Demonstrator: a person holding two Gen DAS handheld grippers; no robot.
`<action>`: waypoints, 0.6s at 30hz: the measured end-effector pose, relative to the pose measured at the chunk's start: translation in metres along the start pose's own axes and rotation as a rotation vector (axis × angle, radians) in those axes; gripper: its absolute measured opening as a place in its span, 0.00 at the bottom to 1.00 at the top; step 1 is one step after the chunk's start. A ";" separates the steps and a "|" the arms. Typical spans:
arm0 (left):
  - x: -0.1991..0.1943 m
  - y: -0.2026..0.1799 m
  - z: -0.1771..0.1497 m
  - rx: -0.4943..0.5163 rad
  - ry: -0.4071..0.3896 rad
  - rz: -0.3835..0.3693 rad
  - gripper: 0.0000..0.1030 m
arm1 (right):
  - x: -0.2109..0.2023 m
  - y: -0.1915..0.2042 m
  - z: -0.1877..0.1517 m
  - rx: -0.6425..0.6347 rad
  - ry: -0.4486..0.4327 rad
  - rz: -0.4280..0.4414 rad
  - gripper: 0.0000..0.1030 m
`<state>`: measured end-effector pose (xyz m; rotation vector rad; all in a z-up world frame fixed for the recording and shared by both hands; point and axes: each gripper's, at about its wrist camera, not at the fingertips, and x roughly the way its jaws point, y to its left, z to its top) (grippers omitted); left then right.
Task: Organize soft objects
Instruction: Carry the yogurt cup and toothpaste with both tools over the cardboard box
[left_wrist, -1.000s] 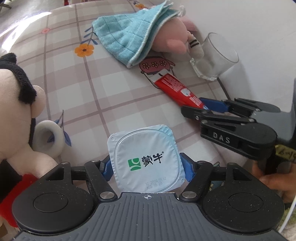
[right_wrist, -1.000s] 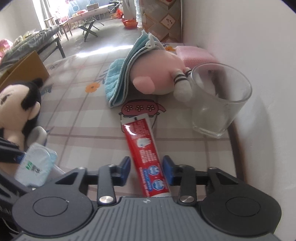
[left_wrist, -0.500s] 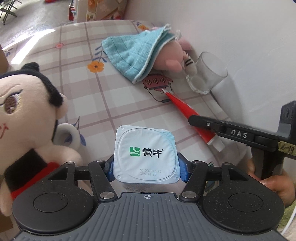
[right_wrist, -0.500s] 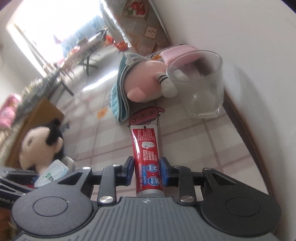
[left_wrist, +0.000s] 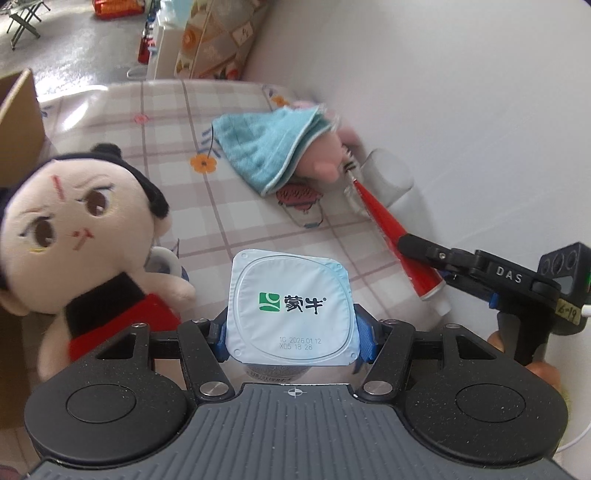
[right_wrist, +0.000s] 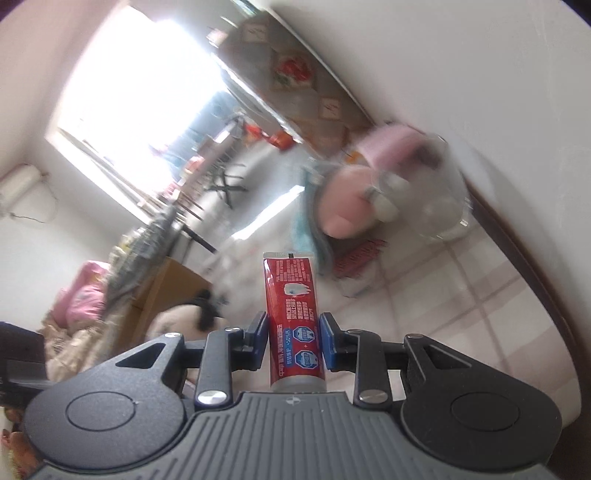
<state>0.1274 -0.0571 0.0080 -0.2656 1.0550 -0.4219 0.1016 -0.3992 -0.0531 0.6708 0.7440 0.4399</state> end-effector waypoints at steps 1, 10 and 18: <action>-0.010 0.001 -0.002 0.000 -0.016 -0.008 0.59 | -0.005 0.007 0.001 -0.003 -0.010 0.023 0.31; -0.112 0.036 -0.013 -0.051 -0.183 0.012 0.59 | -0.003 0.103 0.011 -0.115 -0.023 0.250 0.31; -0.180 0.100 -0.014 -0.152 -0.320 0.148 0.59 | 0.066 0.202 0.009 -0.162 0.096 0.460 0.31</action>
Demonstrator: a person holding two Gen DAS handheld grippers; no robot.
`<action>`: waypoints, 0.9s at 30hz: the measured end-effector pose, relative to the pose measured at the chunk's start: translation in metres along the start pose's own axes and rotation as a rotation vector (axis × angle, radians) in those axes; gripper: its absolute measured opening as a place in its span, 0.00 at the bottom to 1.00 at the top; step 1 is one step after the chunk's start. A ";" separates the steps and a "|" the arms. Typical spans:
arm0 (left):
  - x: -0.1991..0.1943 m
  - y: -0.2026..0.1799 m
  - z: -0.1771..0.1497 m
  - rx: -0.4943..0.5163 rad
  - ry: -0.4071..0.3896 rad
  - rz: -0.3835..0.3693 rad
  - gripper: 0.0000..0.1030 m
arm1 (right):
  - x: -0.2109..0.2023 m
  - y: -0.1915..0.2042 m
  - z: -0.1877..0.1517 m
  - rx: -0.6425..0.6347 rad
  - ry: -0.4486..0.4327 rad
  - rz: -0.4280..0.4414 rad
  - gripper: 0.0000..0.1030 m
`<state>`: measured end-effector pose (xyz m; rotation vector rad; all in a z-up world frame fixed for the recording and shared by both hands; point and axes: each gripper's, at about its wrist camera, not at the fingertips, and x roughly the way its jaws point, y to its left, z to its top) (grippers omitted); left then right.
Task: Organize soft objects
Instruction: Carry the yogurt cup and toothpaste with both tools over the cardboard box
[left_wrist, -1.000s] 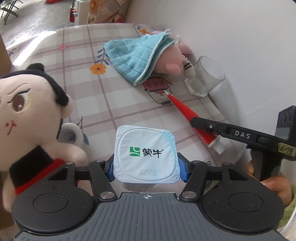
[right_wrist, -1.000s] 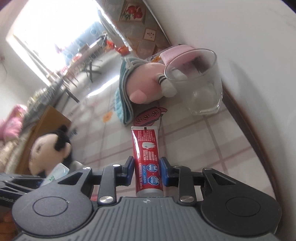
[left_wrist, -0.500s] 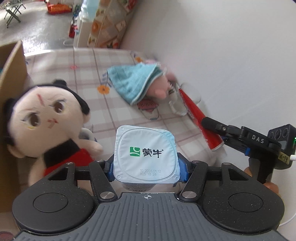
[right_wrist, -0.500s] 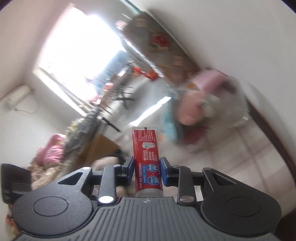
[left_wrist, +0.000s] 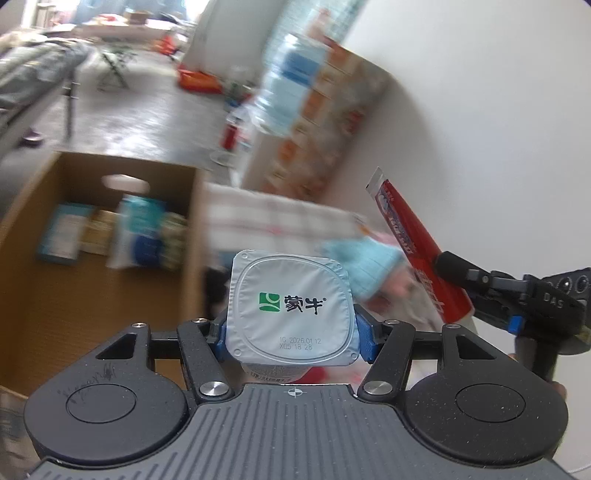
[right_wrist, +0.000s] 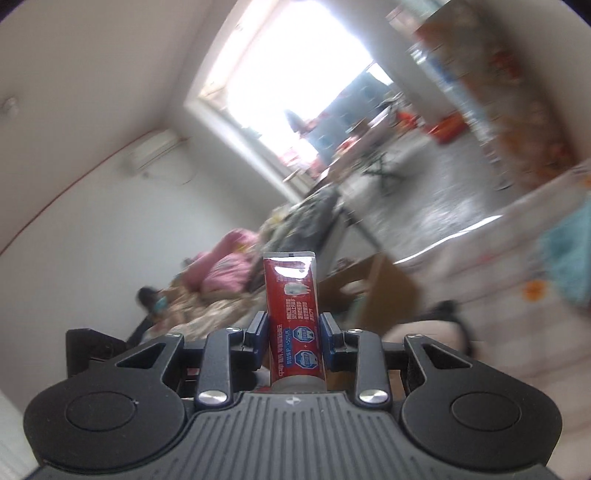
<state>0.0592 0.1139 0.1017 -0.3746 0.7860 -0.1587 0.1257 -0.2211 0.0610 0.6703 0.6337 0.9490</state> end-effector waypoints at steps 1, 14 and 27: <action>-0.003 0.011 0.003 -0.010 -0.009 0.023 0.59 | 0.016 0.004 0.001 0.006 0.018 0.020 0.31; 0.044 0.160 0.027 -0.160 0.069 0.265 0.59 | 0.212 0.004 -0.013 0.173 0.258 0.115 0.32; 0.108 0.217 0.040 -0.067 0.211 0.444 0.59 | 0.299 -0.009 -0.034 0.210 0.368 0.027 0.32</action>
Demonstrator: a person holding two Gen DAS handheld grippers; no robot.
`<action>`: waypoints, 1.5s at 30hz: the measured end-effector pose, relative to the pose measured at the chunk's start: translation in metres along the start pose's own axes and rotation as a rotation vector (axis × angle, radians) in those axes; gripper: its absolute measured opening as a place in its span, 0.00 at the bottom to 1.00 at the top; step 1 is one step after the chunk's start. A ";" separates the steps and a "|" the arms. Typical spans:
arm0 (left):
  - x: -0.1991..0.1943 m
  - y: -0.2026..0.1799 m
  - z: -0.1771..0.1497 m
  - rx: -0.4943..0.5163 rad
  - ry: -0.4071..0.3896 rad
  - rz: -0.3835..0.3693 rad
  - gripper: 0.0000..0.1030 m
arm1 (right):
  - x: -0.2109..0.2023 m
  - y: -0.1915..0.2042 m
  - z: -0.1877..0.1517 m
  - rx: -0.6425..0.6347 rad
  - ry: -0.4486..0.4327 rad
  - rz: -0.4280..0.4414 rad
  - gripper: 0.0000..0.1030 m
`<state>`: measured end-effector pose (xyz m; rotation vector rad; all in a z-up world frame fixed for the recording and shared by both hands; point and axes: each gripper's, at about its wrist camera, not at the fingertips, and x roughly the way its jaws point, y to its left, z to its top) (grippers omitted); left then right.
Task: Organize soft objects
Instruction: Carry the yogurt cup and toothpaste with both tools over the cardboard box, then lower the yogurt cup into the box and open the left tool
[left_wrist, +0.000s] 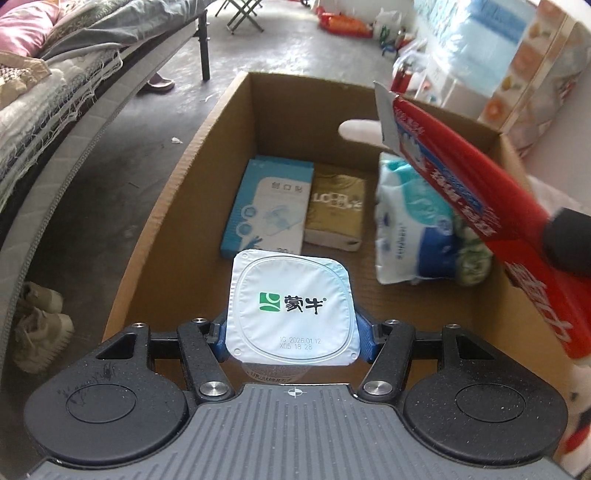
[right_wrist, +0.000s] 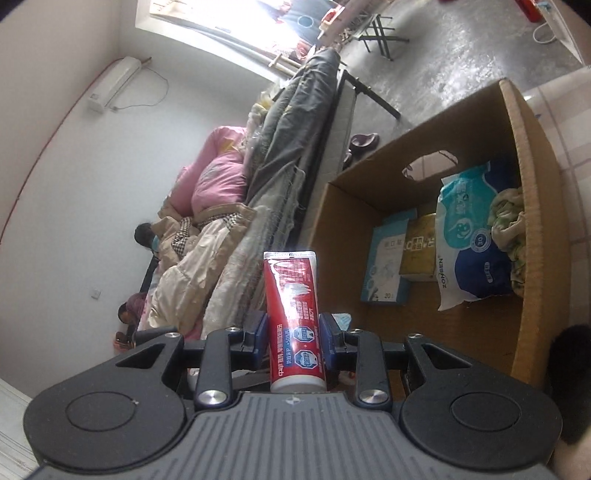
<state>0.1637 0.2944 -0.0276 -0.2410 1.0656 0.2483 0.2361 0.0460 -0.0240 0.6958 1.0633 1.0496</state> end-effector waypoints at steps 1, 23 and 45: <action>0.004 0.000 0.001 0.004 0.008 0.007 0.59 | 0.001 -0.001 0.000 0.002 0.001 -0.001 0.32; 0.034 -0.002 0.012 0.027 -0.030 0.038 0.61 | -0.007 -0.010 0.005 0.005 0.000 -0.007 0.32; -0.056 0.018 -0.018 -0.062 -0.204 0.000 0.76 | -0.022 0.006 -0.008 -0.006 -0.010 0.020 0.32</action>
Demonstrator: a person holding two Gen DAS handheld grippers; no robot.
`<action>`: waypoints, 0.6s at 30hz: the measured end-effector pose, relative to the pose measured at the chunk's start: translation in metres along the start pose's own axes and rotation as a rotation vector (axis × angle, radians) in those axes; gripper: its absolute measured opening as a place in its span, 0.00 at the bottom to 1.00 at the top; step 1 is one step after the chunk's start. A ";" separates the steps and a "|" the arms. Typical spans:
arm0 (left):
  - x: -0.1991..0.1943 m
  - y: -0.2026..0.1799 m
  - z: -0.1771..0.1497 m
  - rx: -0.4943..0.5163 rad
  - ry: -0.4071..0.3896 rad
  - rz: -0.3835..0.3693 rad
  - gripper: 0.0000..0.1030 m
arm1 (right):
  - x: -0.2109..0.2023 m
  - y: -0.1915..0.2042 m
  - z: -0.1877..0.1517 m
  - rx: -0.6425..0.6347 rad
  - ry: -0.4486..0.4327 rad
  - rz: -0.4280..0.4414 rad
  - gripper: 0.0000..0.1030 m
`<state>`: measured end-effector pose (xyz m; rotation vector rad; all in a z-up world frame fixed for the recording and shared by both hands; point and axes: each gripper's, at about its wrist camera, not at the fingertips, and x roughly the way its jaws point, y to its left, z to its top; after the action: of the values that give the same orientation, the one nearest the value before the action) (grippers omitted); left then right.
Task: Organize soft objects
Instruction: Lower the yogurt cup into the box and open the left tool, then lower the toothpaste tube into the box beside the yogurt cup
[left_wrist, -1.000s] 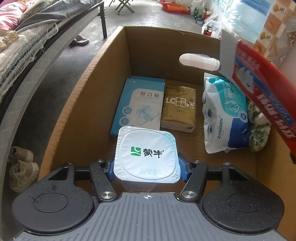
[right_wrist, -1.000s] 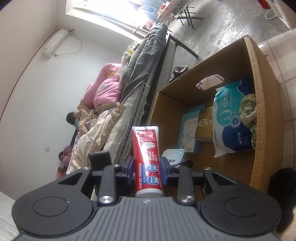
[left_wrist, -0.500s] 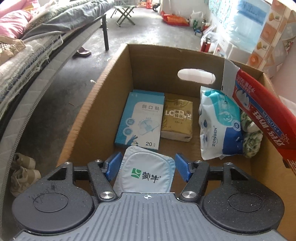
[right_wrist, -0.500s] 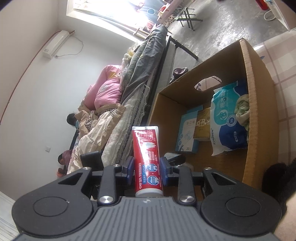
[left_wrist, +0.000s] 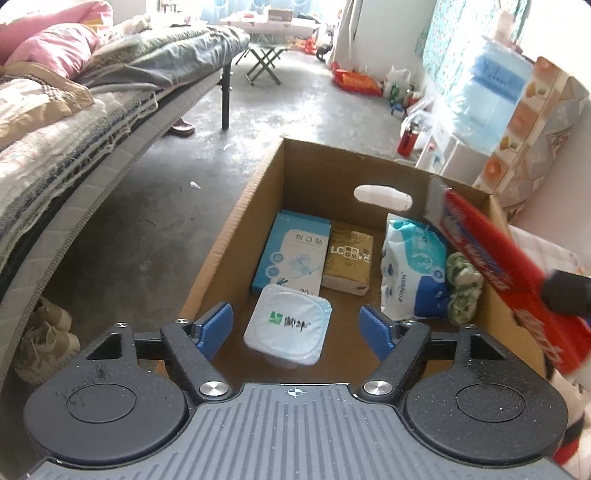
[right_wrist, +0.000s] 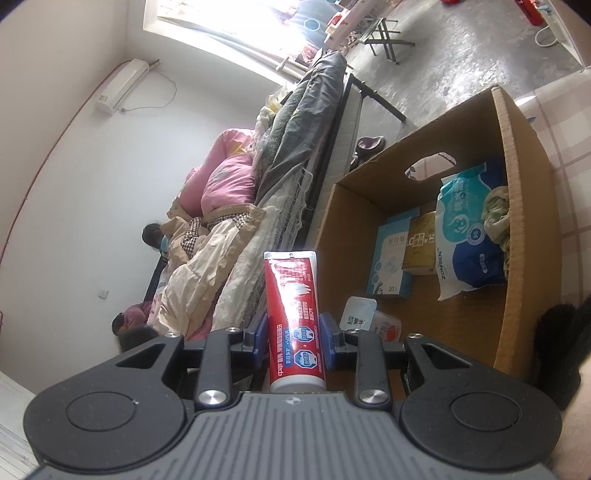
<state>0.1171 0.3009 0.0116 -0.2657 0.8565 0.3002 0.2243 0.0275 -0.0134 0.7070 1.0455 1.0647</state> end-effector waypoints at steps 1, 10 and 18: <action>-0.006 0.000 -0.003 0.003 -0.007 0.002 0.77 | 0.000 0.000 -0.001 0.004 0.001 -0.006 0.32; -0.060 0.020 -0.028 -0.058 -0.094 -0.019 0.77 | 0.019 0.005 -0.011 0.003 0.060 -0.047 0.32; -0.100 0.052 -0.048 -0.131 -0.199 0.000 0.78 | 0.057 0.023 -0.036 0.016 0.207 -0.009 0.32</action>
<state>0.0035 0.3170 0.0531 -0.3518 0.6409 0.3772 0.1896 0.0885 -0.0260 0.6131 1.2348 1.1398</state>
